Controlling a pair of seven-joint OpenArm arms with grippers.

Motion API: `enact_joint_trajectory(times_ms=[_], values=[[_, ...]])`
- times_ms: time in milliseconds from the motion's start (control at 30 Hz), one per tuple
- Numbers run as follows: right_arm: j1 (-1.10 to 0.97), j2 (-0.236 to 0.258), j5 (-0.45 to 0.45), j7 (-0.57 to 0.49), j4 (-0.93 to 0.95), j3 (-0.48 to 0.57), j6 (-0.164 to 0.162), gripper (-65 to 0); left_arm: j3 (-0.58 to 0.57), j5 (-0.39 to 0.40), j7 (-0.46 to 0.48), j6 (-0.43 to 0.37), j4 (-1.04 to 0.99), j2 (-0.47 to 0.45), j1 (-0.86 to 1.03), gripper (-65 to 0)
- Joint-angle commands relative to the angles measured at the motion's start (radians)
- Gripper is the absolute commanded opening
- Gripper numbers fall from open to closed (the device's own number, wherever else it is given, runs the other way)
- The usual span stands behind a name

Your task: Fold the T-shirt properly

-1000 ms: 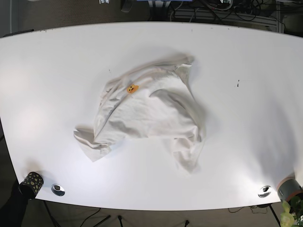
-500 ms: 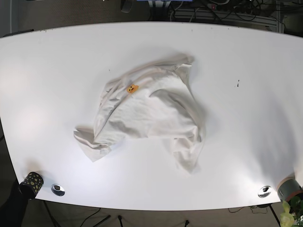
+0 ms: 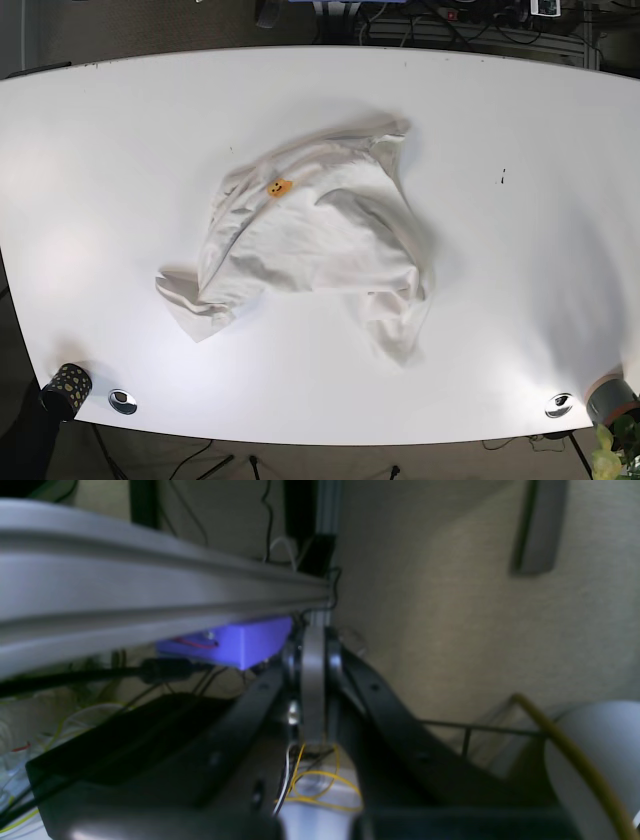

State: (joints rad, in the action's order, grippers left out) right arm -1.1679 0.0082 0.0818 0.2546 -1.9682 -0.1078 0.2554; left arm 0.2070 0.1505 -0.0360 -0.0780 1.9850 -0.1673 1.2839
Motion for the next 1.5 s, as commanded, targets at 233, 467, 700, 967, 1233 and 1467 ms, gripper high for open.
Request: enact_joint_trajectory(times_ms=[233,467,700,967,1233,1467], values=[[0.049,0.000,0.003,-0.064,-0.047,0.001,0.003,-64.7,0.030,-0.001,0.020,-0.001,0.020,-0.004,-0.069,-60.7],[0.138,-0.026,0.003,-0.133,-0.050,0.007,0.002,-64.4,-0.024,-0.007,0.017,0.001,0.020,-0.013,-0.217,-60.1],[0.230,-0.069,0.003,-0.131,-0.066,0.006,0.002,-64.2,-0.099,-0.005,0.017,0.001,0.021,-0.079,-0.326,-60.0],[0.276,-0.113,0.003,-0.131,-0.072,0.009,0.003,-40.1,-0.126,-0.009,0.017,-0.001,-0.014,-0.090,-0.513,-60.0],[0.357,-0.113,0.005,-0.130,-0.067,0.079,0.003,-33.8,-0.243,-0.009,0.017,-0.003,-0.034,-0.139,-0.659,-60.0],[0.434,-0.115,0.003,-0.079,-0.070,0.099,0.002,-20.8,-0.263,-0.009,0.015,-0.001,-0.034,-0.156,-0.689,-60.1]])
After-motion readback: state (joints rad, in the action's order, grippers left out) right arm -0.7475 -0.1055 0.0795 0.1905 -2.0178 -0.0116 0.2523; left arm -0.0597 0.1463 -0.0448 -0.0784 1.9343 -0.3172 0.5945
